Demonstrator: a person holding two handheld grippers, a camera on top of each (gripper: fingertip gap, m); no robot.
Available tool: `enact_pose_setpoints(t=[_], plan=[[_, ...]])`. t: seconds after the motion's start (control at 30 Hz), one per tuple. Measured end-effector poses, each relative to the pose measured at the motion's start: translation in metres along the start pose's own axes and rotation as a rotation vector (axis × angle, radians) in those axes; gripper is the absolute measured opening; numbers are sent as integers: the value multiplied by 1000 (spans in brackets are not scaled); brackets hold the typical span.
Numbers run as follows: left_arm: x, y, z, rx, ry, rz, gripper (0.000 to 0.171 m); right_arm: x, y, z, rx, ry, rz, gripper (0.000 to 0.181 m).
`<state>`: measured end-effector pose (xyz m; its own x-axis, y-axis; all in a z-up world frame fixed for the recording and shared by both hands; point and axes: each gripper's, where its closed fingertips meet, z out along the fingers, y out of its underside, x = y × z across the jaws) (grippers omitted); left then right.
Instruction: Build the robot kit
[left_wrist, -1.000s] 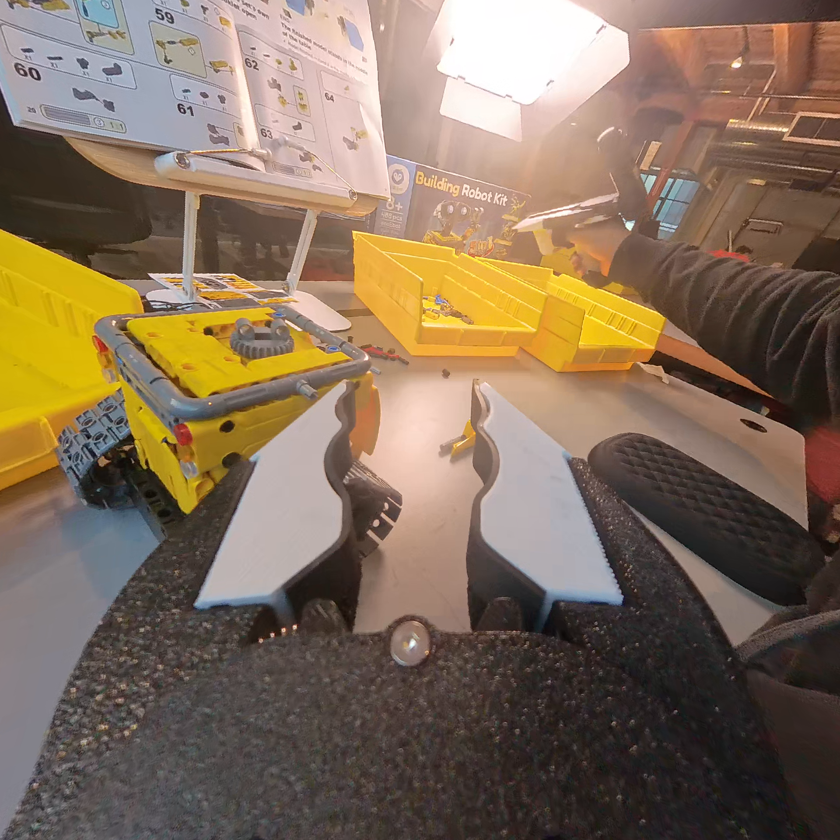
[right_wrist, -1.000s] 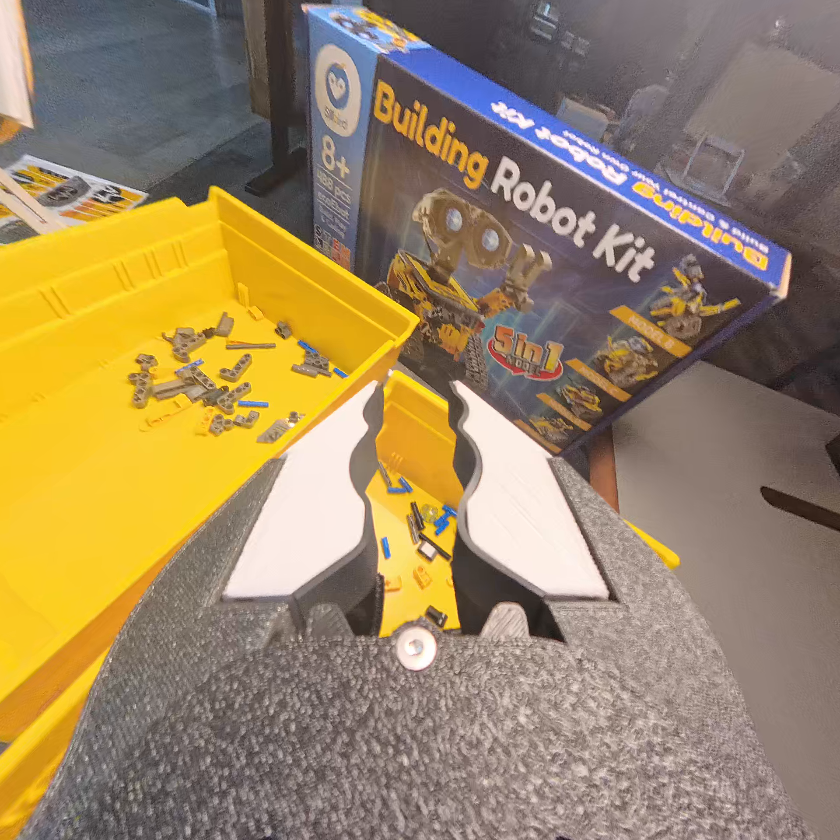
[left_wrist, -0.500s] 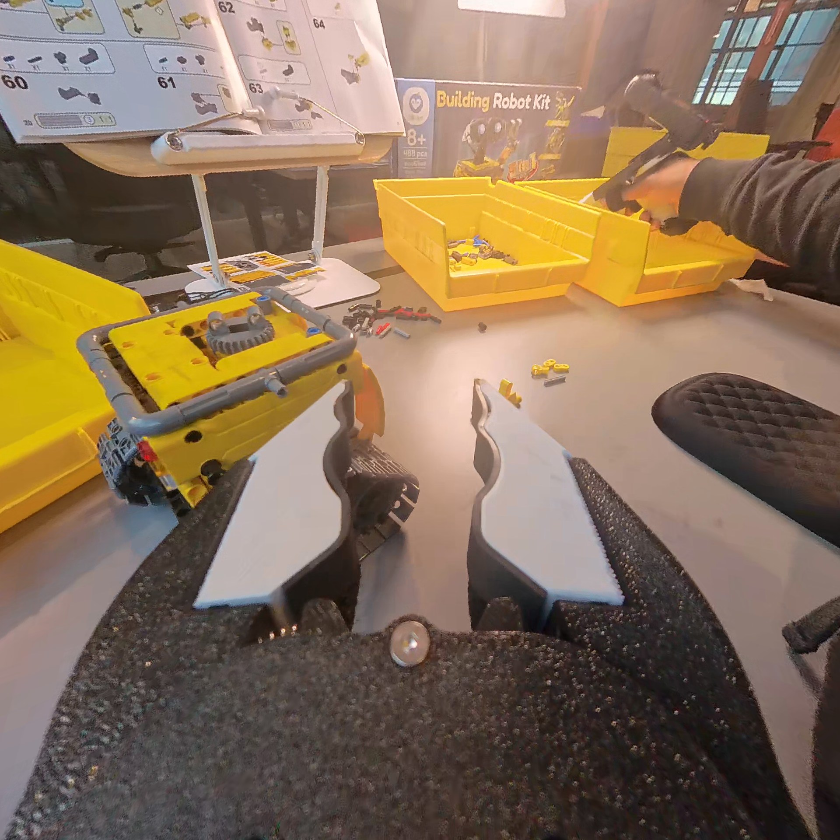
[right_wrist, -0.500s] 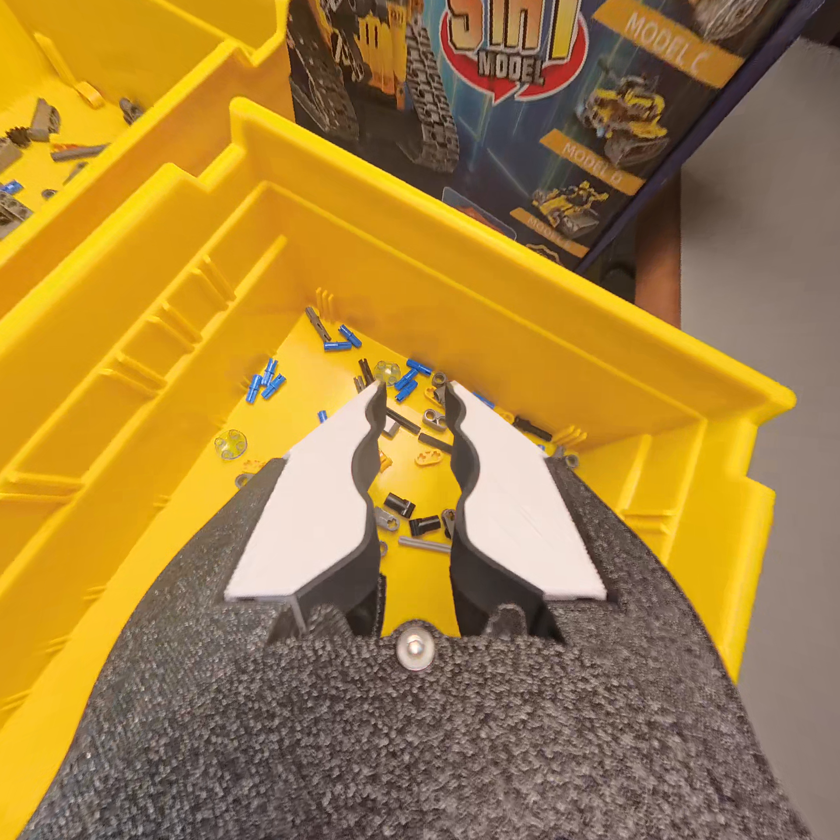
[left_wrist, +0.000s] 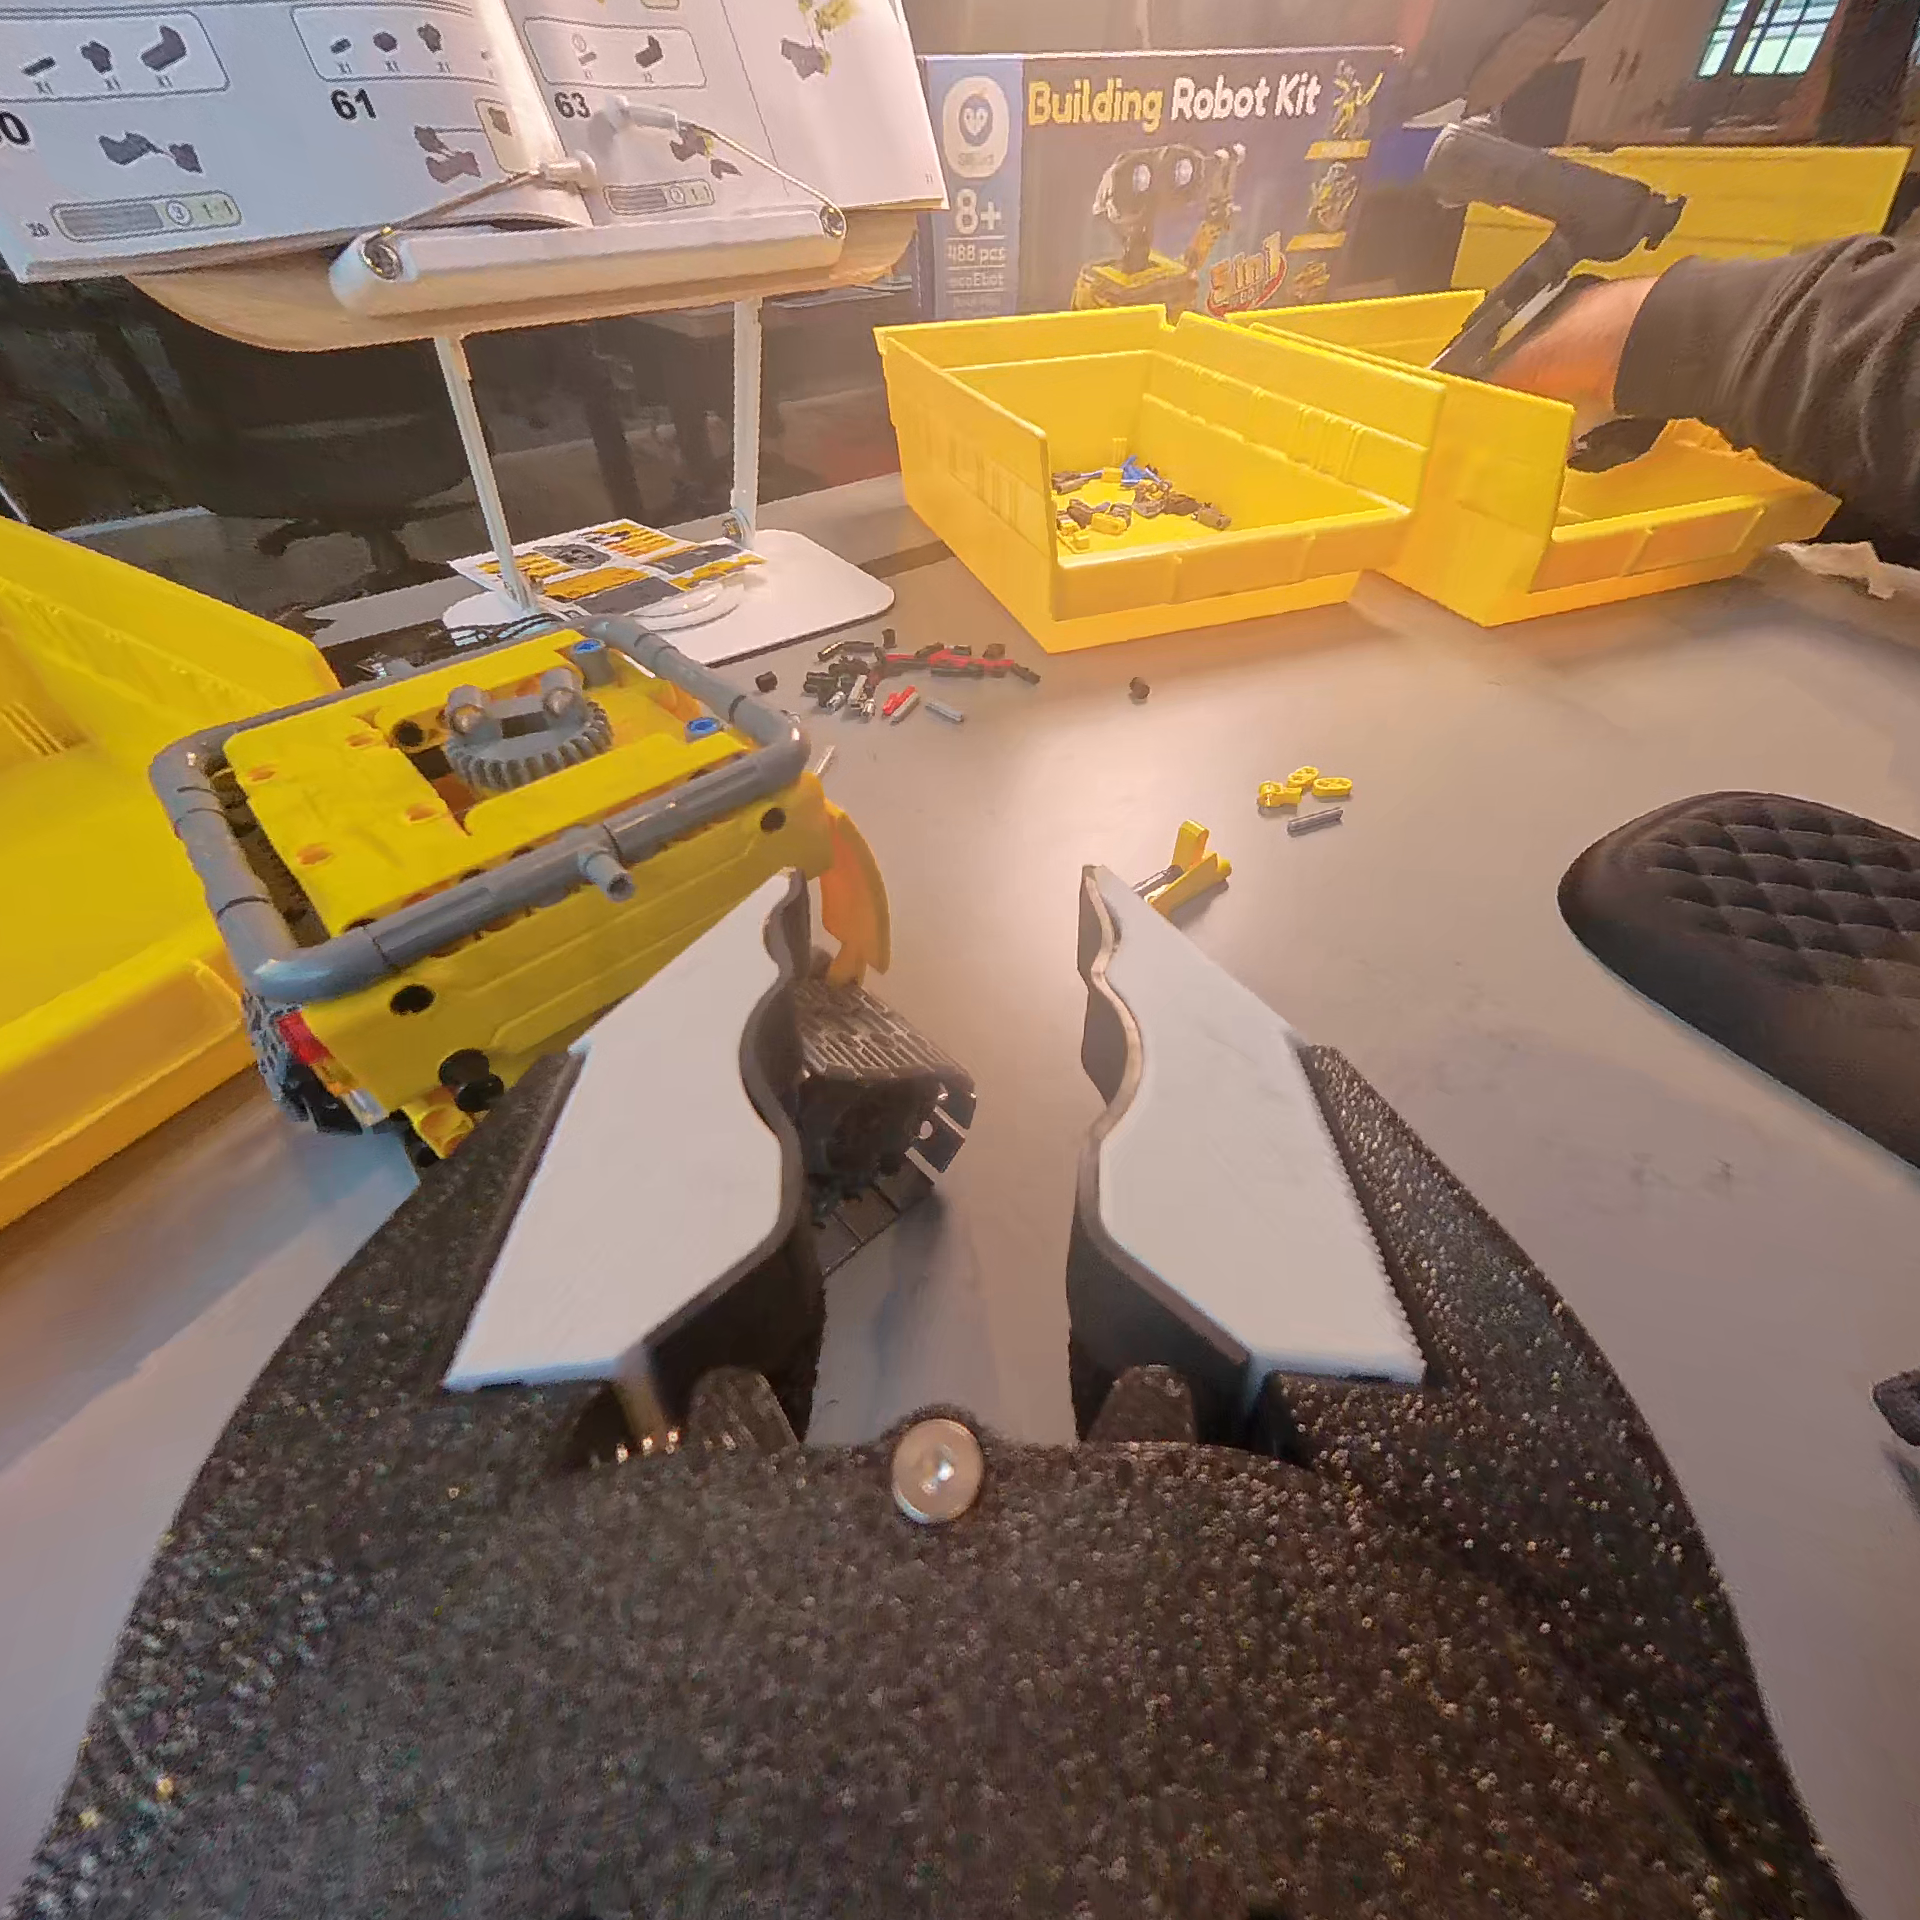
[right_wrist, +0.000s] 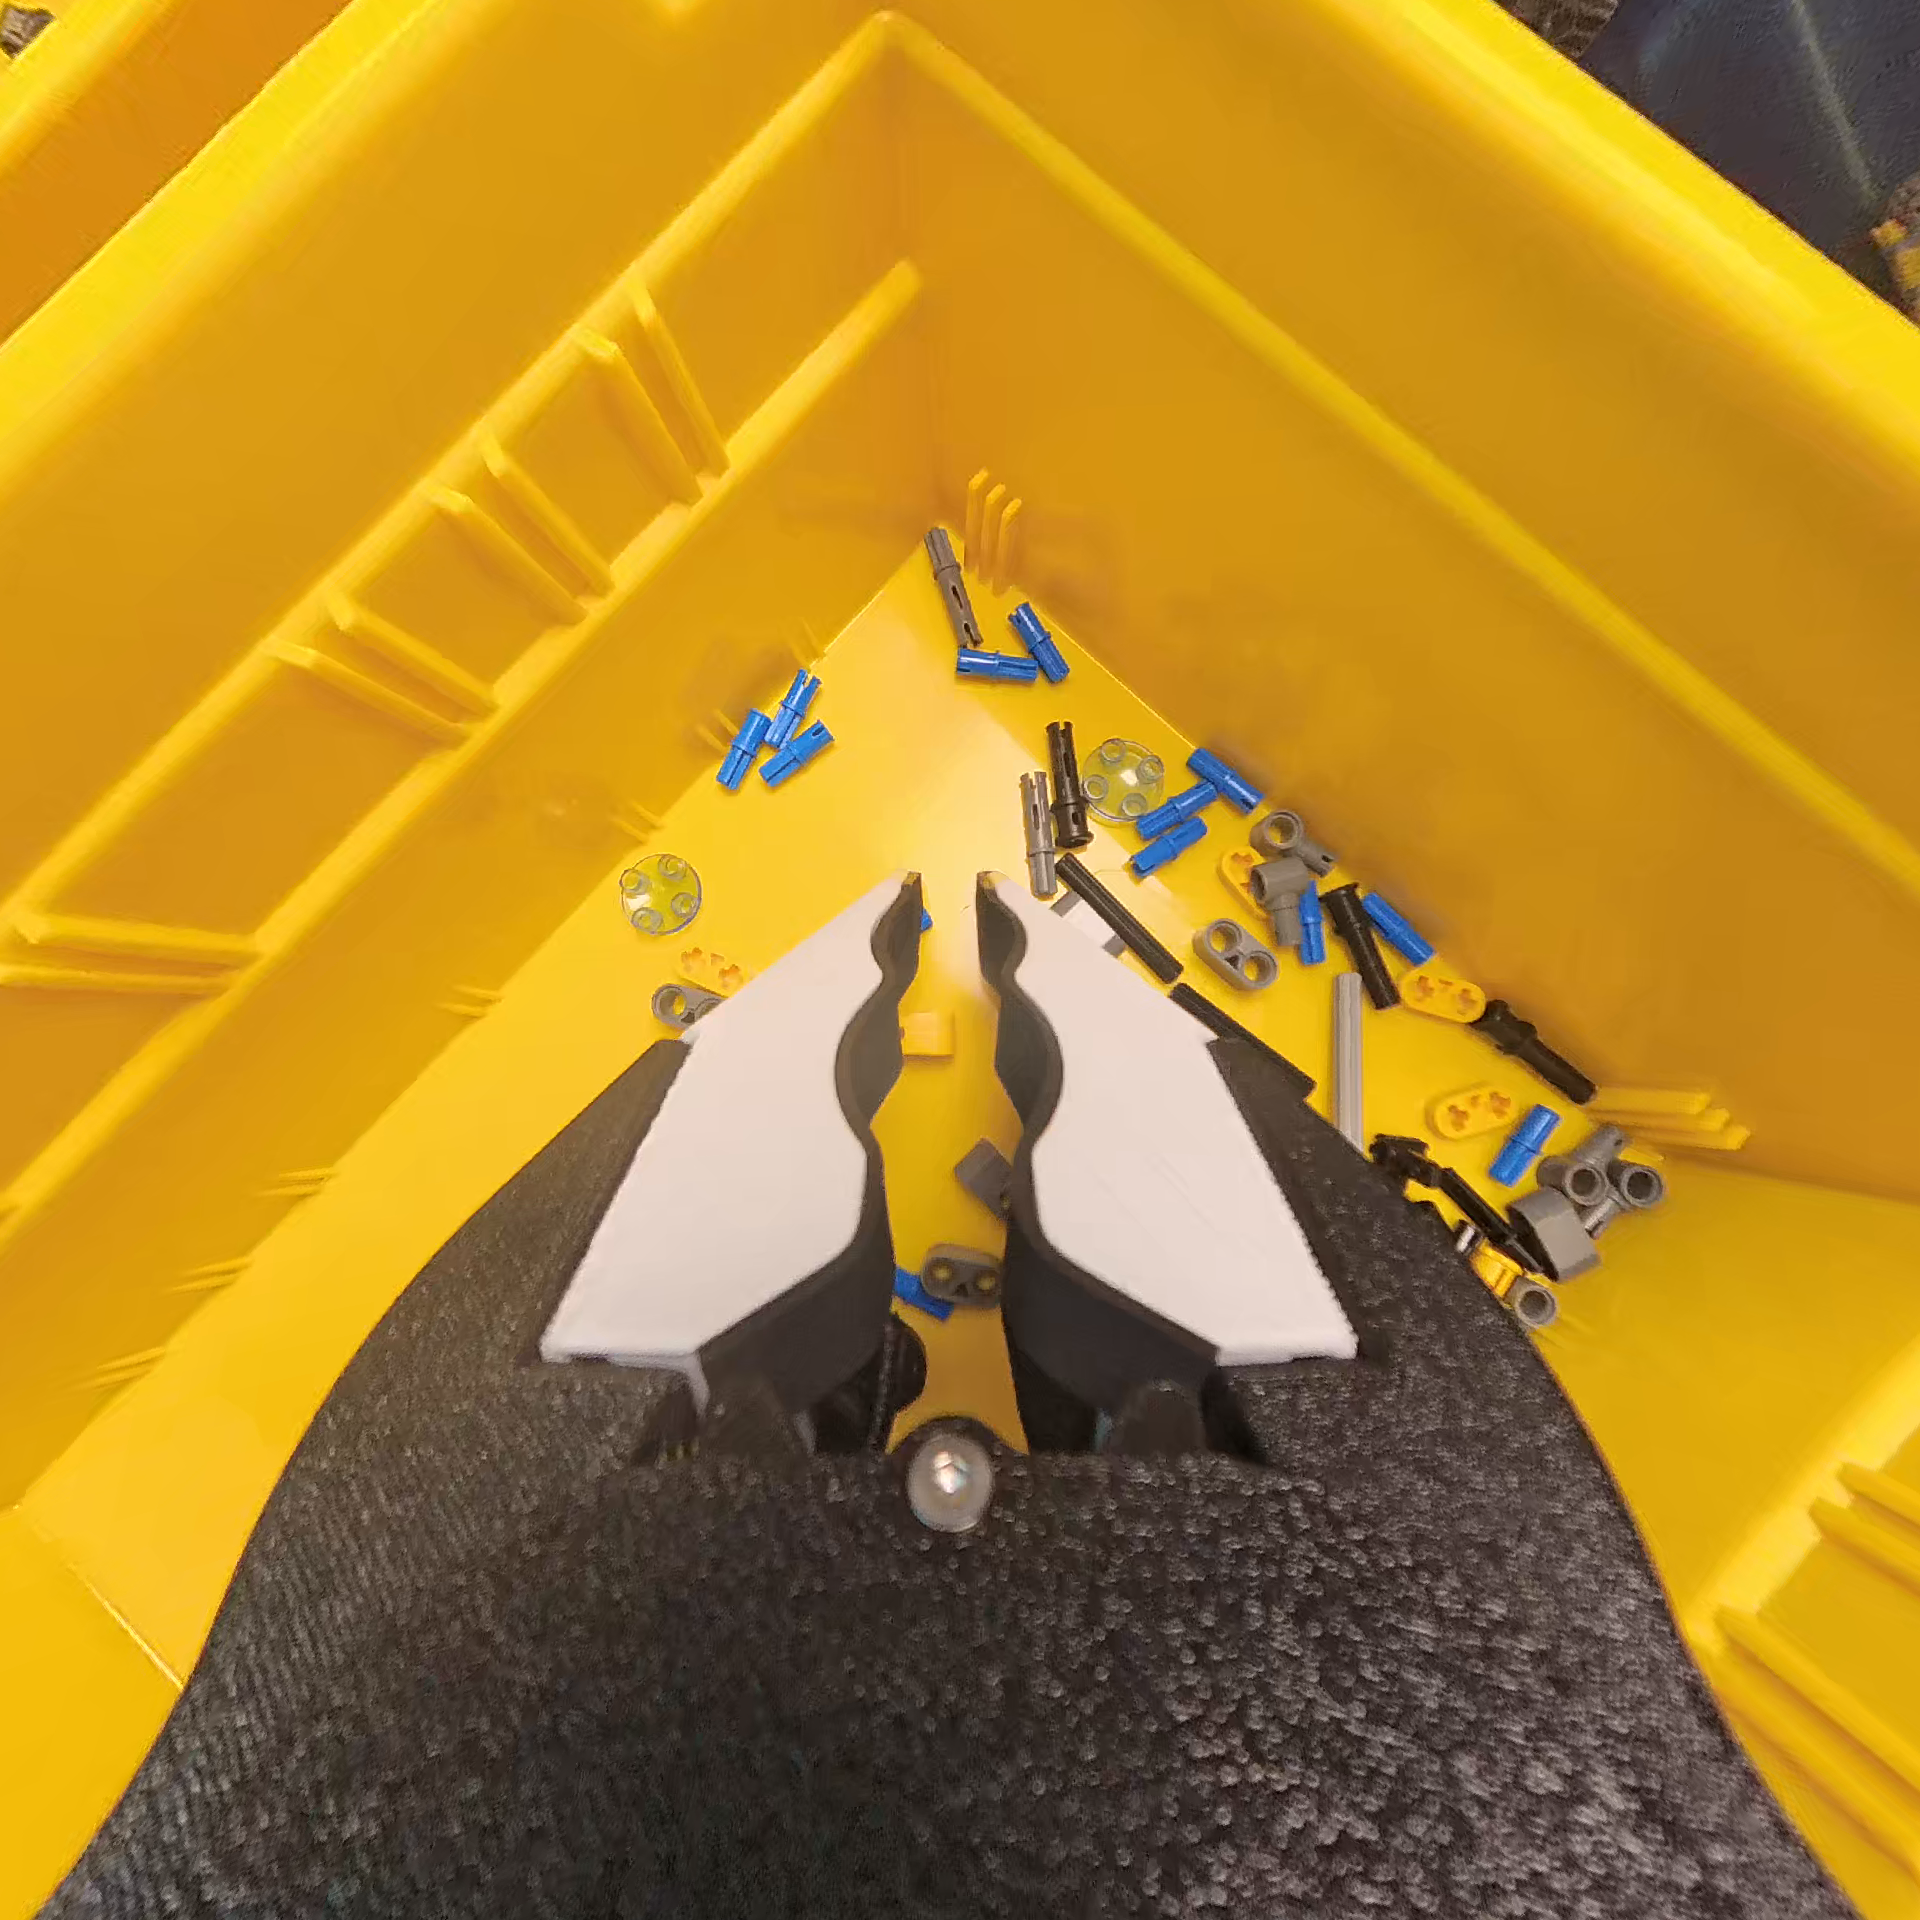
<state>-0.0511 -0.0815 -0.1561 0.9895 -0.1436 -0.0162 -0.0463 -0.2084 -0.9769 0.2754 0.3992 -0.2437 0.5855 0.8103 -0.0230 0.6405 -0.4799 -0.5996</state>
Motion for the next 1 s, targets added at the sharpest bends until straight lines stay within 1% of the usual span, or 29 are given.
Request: enact_pose_setpoints(t=[0.1, 0.2, 0.37, 0.53, 0.63, 0.7, 0.77, 0.8, 0.83, 0.9, 0.97, 1.0], plan=[[1, 1, 1, -5, -1, 7, 50, 1, -1, -4, 5, 15, -12, 11], [1, 1, 1, -4, 2, 10, 50, -7, -2, -9, 10, -23, 2, 12], [2, 0, 0, 1, 10, 12, 50, -10, 8, -8, -56, -11, 3, 13], [3, -2, -2, 20, 11, 14, 50, -10, 11, -7, -73, -6, 11, 5], [3, -4, -3, 33, 12, 15, 50, -10, 10, -7, -79, -1, -9, 5], [3, -5, -5, 43, 13, 16, 50, -12, 5, -12, -54, 16, -53, 4], [4, -6, -6, 52, 13, 19, 50, -24, -20, -34, 73, 13, -73, 4], [4, -7, -6, 55, 14, 20, 50, -38, -39, -53, 168, 9, -96, 5], [4, -7, -6, 56, 13, 22, 51, -59, -58, -75, 266, -10, -130, 5], [4, -7, -6, 54, 11, 26, 51, -122, -82, -119, 408, -94, -234, 5], [4, -6, -5, 47, 9, 29, 51, -196, -82, -148, 462, -181, -378, 4], [4, -6, -5, 47, 8, 32, 51, -233, -74, -153, 456, -221, -443, 4]])
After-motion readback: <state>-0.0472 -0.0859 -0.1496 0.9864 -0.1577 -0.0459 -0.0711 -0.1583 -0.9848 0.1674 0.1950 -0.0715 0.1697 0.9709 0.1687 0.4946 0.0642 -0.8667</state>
